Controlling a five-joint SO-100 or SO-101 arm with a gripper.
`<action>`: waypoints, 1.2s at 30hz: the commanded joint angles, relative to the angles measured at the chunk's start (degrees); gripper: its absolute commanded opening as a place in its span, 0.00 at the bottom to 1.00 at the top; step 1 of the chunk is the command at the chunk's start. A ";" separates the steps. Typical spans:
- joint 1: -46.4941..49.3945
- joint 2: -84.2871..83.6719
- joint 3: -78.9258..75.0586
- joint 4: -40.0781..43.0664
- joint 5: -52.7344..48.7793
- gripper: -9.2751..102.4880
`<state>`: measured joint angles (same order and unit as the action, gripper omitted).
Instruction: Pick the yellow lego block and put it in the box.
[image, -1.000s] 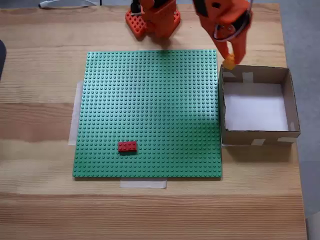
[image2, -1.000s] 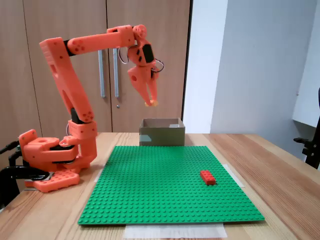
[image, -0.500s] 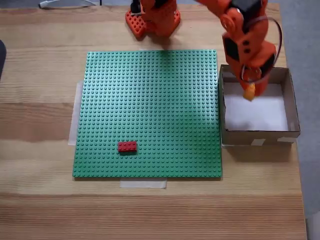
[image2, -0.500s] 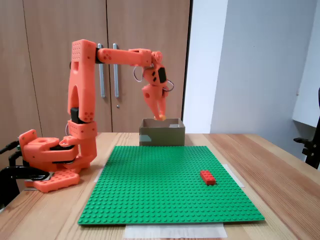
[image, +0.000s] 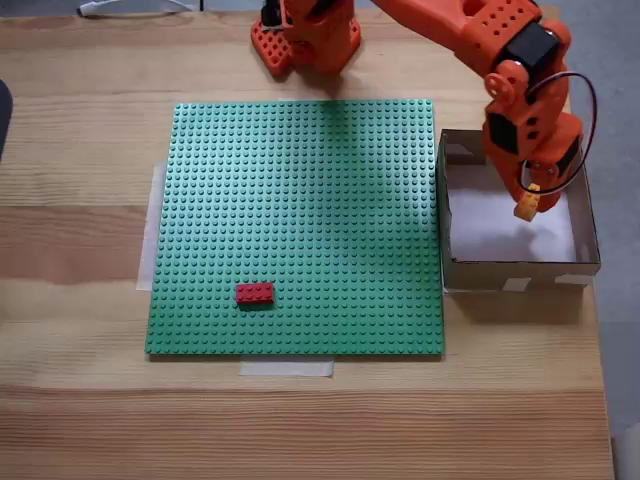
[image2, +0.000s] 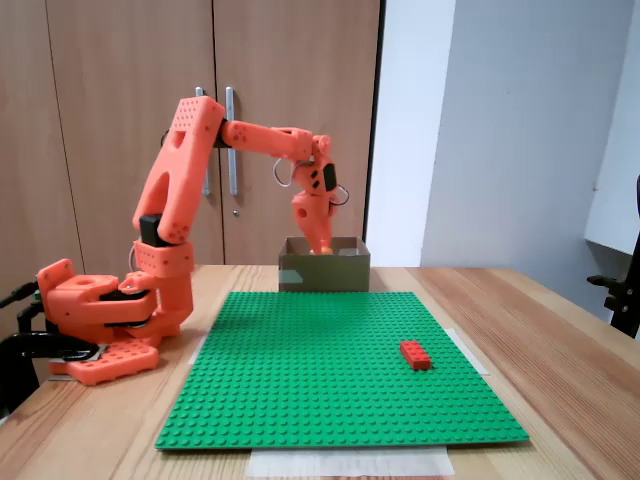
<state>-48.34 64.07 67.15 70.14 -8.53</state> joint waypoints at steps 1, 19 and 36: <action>-0.26 -0.97 -3.69 0.26 0.70 0.09; 0.26 -6.77 -2.72 -4.39 6.15 0.15; 1.49 31.64 20.74 -14.06 8.09 0.17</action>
<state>-48.43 80.51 86.57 57.39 -0.79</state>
